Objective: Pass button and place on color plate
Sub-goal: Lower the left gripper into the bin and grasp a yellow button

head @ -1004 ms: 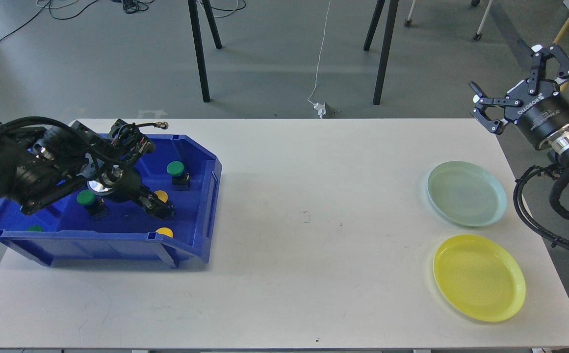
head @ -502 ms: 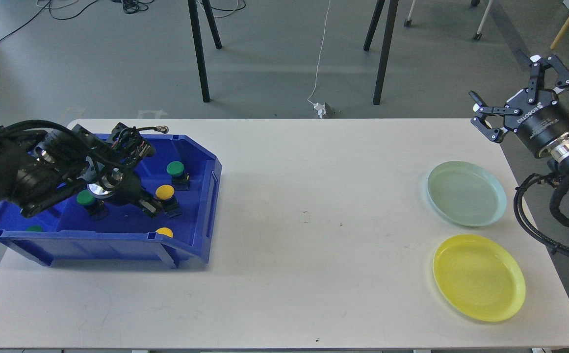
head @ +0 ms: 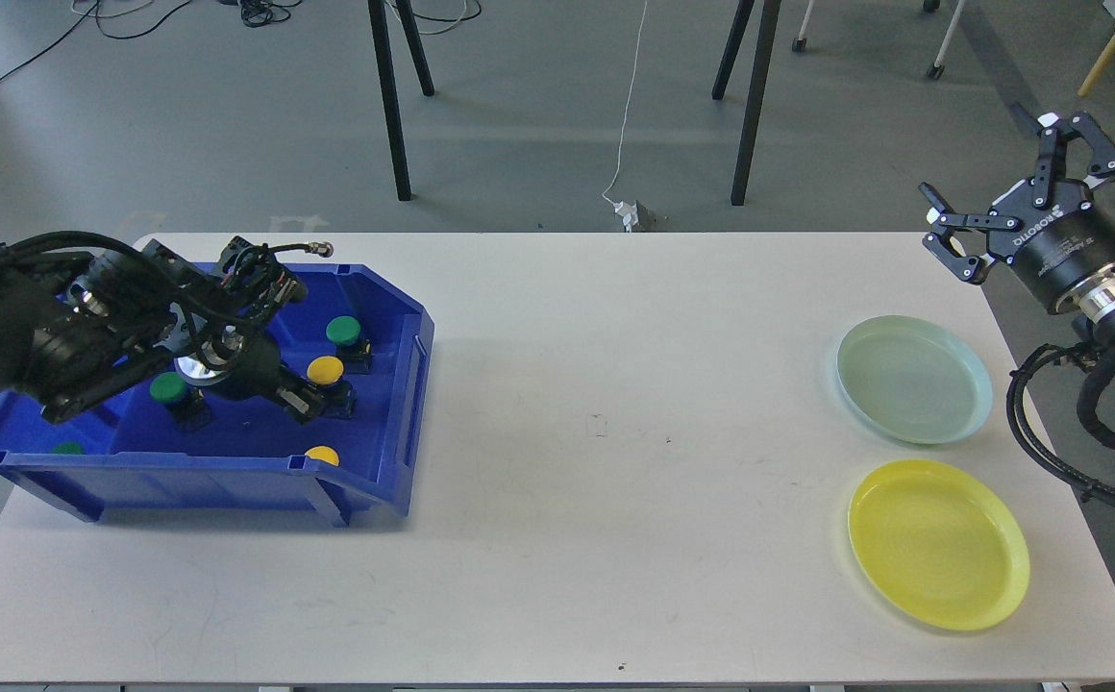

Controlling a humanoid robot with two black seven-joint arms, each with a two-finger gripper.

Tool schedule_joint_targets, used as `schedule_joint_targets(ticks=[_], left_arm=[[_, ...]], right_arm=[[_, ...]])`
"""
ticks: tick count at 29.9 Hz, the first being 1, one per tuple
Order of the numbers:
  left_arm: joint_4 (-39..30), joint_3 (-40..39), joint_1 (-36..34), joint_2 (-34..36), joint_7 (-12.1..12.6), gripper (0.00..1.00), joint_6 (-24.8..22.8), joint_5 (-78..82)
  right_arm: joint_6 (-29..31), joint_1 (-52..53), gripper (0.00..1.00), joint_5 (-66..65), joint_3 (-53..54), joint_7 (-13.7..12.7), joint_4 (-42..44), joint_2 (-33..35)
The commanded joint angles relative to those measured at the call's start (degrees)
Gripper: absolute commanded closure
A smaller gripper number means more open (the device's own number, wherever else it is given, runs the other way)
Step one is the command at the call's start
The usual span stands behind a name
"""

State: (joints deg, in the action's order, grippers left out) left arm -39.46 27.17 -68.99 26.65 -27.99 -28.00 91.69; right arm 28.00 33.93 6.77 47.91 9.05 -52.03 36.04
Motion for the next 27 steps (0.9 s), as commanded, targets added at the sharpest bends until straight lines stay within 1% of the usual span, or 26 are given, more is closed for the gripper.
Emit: schedule_joint_targets(ticks=[1,2,11,15,27], left_arm=[[0.0,0.0,-0.2,-0.2,0.0,0.17,0.0,-3.4],[0.0,0.0,-0.3,-0.3,0.0,0.14,0.0,-4.1],[0.9,0.2,0.3,-1.8,0.0,0.08,0.0,-4.1],[3.4,0.9,0.8,-1.8,0.0,0.06,0.0,-3.7],[4.6,0.3,0.5,-2.0,0.0,0.05,0.0,-4.2]], right_arm=[[0.0,-0.3,0.01,0.0,0.0,0.0,0.0,0.0],[0.0,-0.4,0.01,0.0,0.0,0.0,0.0,0.0],[0.0,-1.1,0.01,0.0,0.3,0.0,0.0,0.8],[0.0,-2.1,0.01,0.0,1.4,0.0,-0.2,1.0],[0.0,-3.2,0.01,0.1,2.0,0.0,-0.3,1.0]])
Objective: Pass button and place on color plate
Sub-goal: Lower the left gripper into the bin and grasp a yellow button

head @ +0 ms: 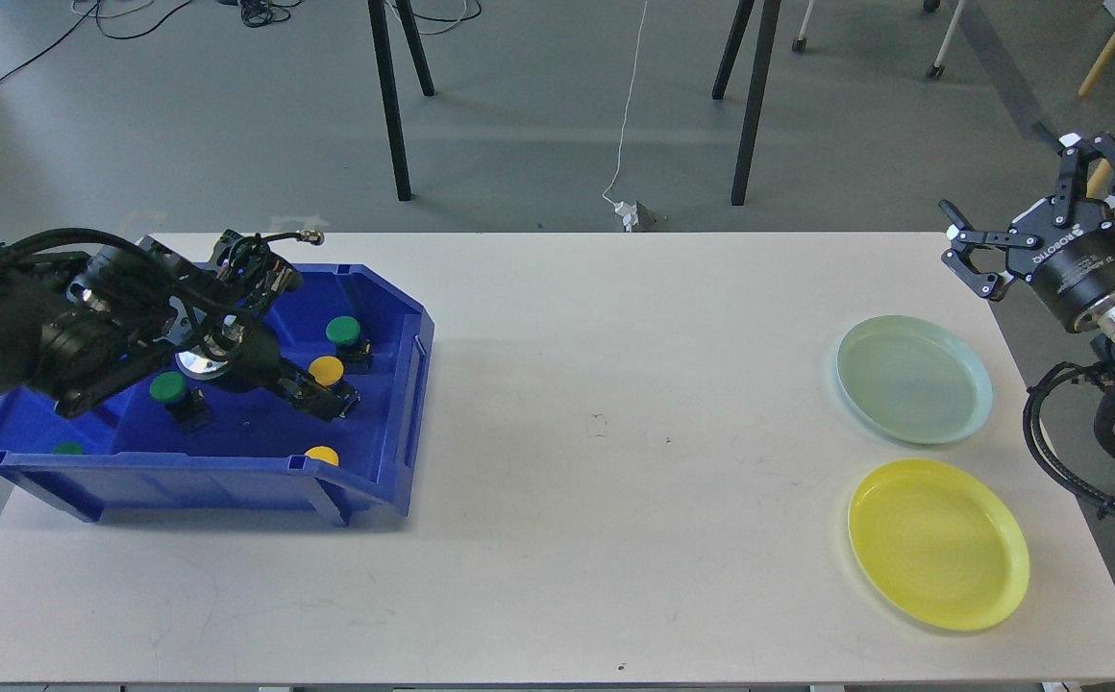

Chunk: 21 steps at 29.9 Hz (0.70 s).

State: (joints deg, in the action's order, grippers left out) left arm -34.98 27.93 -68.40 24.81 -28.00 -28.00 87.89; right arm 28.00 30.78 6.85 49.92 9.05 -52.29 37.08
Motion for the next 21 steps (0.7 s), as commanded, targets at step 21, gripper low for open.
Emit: schedule_joint_targets(ticks=[21], left_arm=[[3.9,-0.7,0.1,-3.4,0.0,0.27,0.0,-0.8]], right_arm=[[0.0,-1.1,0.01,-0.1,0.0,0.0,0.1,0.4]])
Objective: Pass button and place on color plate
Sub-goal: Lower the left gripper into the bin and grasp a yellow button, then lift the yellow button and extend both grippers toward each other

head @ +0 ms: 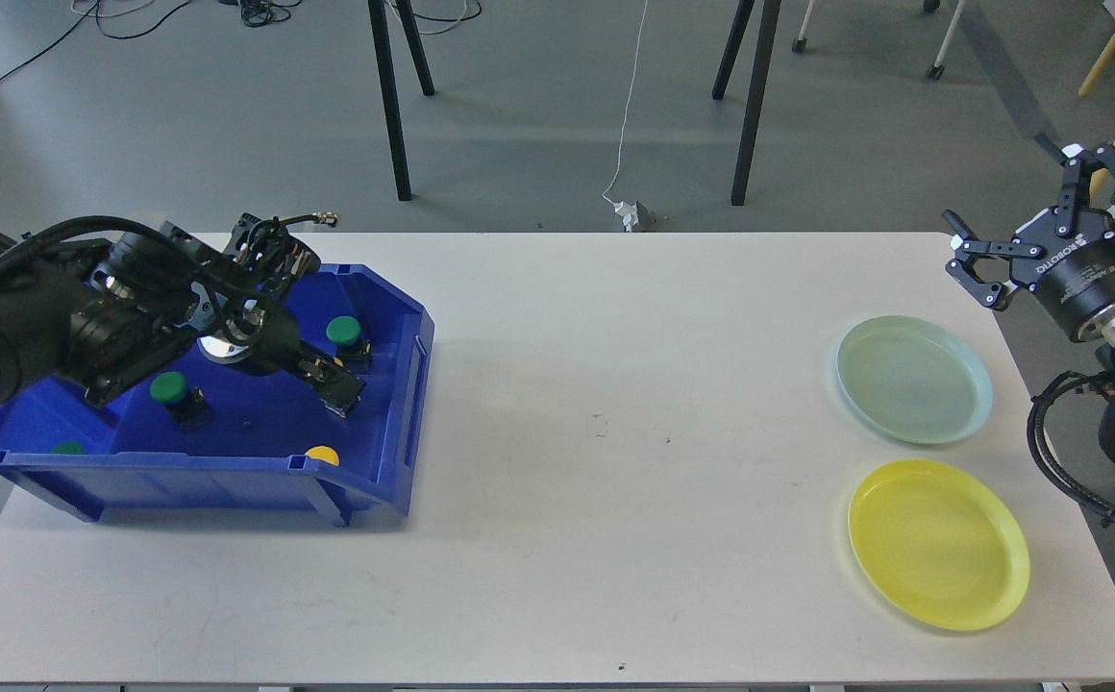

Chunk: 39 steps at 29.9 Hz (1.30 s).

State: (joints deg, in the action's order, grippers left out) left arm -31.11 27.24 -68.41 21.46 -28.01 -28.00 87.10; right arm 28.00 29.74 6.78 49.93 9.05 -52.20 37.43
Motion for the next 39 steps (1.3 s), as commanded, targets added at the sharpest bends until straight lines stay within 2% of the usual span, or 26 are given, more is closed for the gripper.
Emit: schedule_joint_targets(ticks=[1,4,5,7,10,11,15,19,24,27,30,32,34,37,39], left_arm=[[0.0,0.0,0.1,0.1,0.0,0.29,0.0,0.0],[0.0,0.0,0.1,0.1,0.0,0.34,0.0,0.0],[0.0,0.0,0.2,0.1,0.0,0.4,0.0,0.0],[0.0,0.1,0.2,0.1,0.0,0.65,0.0,0.2],[0.0,0.2,0.2,0.2,0.0,0.9,0.0,0.5],[0.0,0.2,0.2,0.2,0.0,0.93,0.0,0.4],[-0.5,0.0,-0.1,0.3,0.0,0.96,0.0,0.4],[-4.4,-0.3,-1.1,4.5,0.0,0.96,0.0,0.3],[-23.1,-6.5,-7.2,18.9,0.0,0.95,0.0,0.3],[-34.3,-14.0,-7.8,28.1,0.0,0.95,0.0,-0.3],[-42.2,-22.0,-7.4,33.2,0.0,0.95,0.0,-8.3],[-44.3,-25.7,-7.2,33.9,0.0,0.94,0.0,-18.6],[-44.7,-29.6,-7.1,32.9,0.0,0.94,0.0,-29.7],[-43.7,-32.2,-6.0,26.8,0.0,0.94,0.0,-41.1],[-40.3,-32.4,-4.6,22.0,0.0,0.94,0.0,-44.9]], right_arm=[[0.0,0.0,0.01,0.0,0.0,0.0,0.0,0.0],[0.0,-0.1,0.01,0.1,0.0,0.0,0.0,0.0],[0.0,-0.1,0.01,0.0,0.0,0.0,0.0,0.0],[0.0,-0.1,0.01,0.0,0.0,0.0,0.0,0.0],[0.0,-0.3,0.01,0.0,0.0,0.0,0.1,0.0],[0.0,-0.3,0.01,0.1,0.0,0.0,0.1,0.0],[0.0,-0.3,0.01,0.0,0.1,0.0,0.2,0.0],[0.0,-0.3,0.01,0.1,1.4,0.1,0.2,-0.1],[0.0,-0.5,0.01,0.0,2.5,0.1,0.3,-0.9],[0.0,-0.6,0.01,0.1,2.9,0.1,0.3,-0.9],[0.0,-1.1,0.01,0.0,3.2,0.0,-0.4,-0.2],[0.0,-1.5,0.01,-0.3,2.9,-0.3,-3.2,0.2],[0.0,-3.1,0.01,-1.3,2.8,-0.3,-9.3,3.3],[0.0,-3.7,0.01,-6.2,2.3,-0.2,-19.6,8.3],[0.0,-4.2,0.01,-10.5,2.1,-0.1,-25.5,9.8]])
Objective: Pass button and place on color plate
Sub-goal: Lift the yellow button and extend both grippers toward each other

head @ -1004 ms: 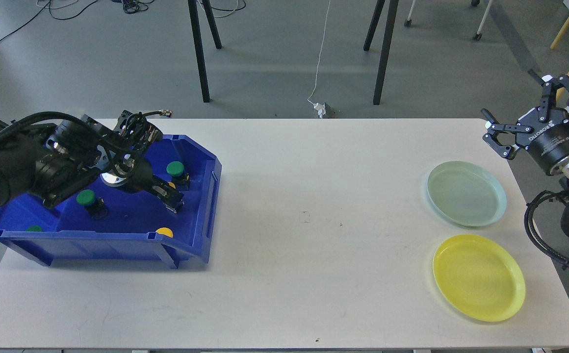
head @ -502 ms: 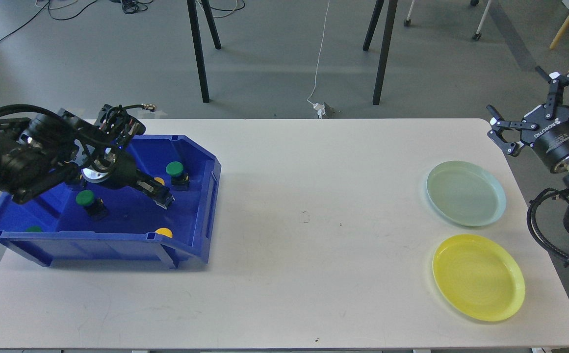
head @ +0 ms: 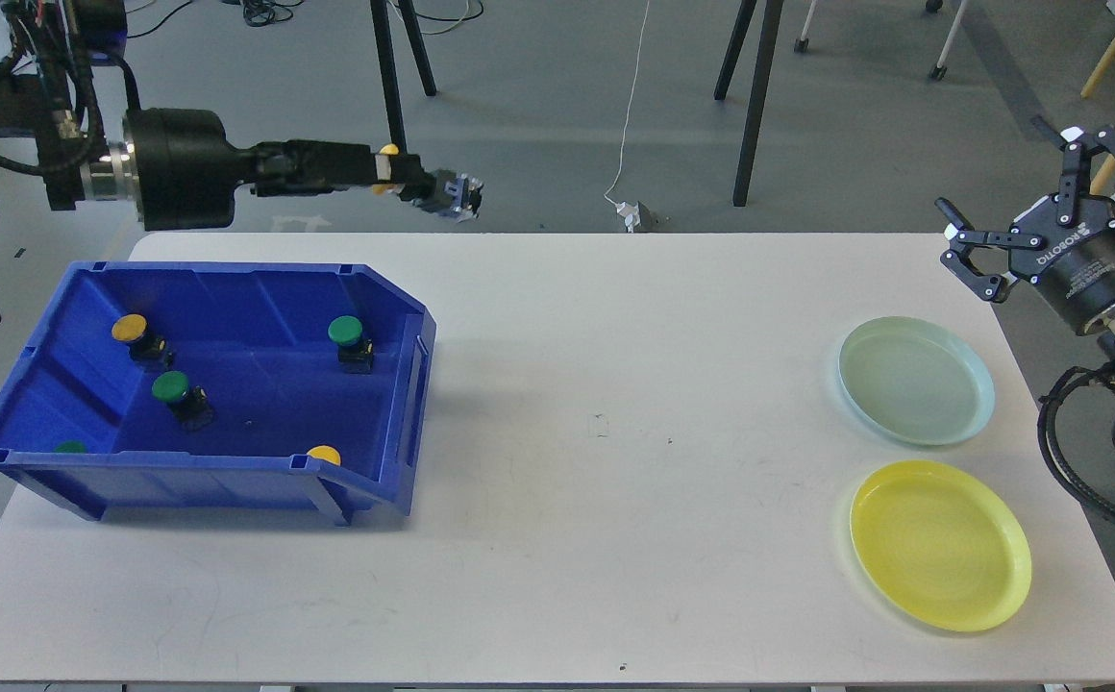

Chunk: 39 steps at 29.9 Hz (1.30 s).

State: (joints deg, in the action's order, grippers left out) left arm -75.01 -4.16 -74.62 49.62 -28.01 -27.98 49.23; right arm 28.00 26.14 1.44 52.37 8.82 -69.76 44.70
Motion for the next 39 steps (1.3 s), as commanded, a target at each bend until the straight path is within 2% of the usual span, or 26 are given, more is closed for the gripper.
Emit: schedule_joint_targets(ticks=[1,5,8,12,16,23,29,39], left_arm=[[6.2,-1.0,2.6,-9.2,0.0,0.94,0.0,-8.0],[14.1,-1.4,6.7,-18.1,0.0,0.94,0.0,-8.3],[16.4,-1.6,8.2,-21.0,0.0,0.94,0.0,-8.3],[17.6,-2.0,9.2,-22.4,0.0,0.94,0.0,-8.4],[18.2,-3.4,9.9,-22.8,0.0,0.94,0.0,-9.2],[18.4,-5.6,11.6,-22.8,0.0,0.94,0.0,-9.4],[18.8,-5.8,11.6,-22.9,0.0,0.93,0.0,-9.4],[18.8,-5.9,11.6,-22.9,0.0,0.93,0.0,-9.5]], right_arm=[[0.0,-0.8,0.01,-7.1,-0.5,0.2,-10.5,2.8],[0.0,0.1,0.01,-9.6,-3.8,0.3,-15.7,3.8],[0.0,3.7,0.01,-10.4,-6.7,0.3,-15.3,3.2],[0.0,10.5,0.01,-12.0,-13.8,0.7,-13.8,1.4],[0.0,15.5,0.01,-13.9,-19.8,1.3,-9.4,-5.9],[0.0,16.1,0.02,-17.2,-19.9,2.2,-3.7,-13.8],[-2.2,16.3,0.03,-17.0,-18.6,7.3,-1.0,-17.2],[-3.1,16.7,0.05,-17.3,-18.6,7.6,3.6,-23.8]])
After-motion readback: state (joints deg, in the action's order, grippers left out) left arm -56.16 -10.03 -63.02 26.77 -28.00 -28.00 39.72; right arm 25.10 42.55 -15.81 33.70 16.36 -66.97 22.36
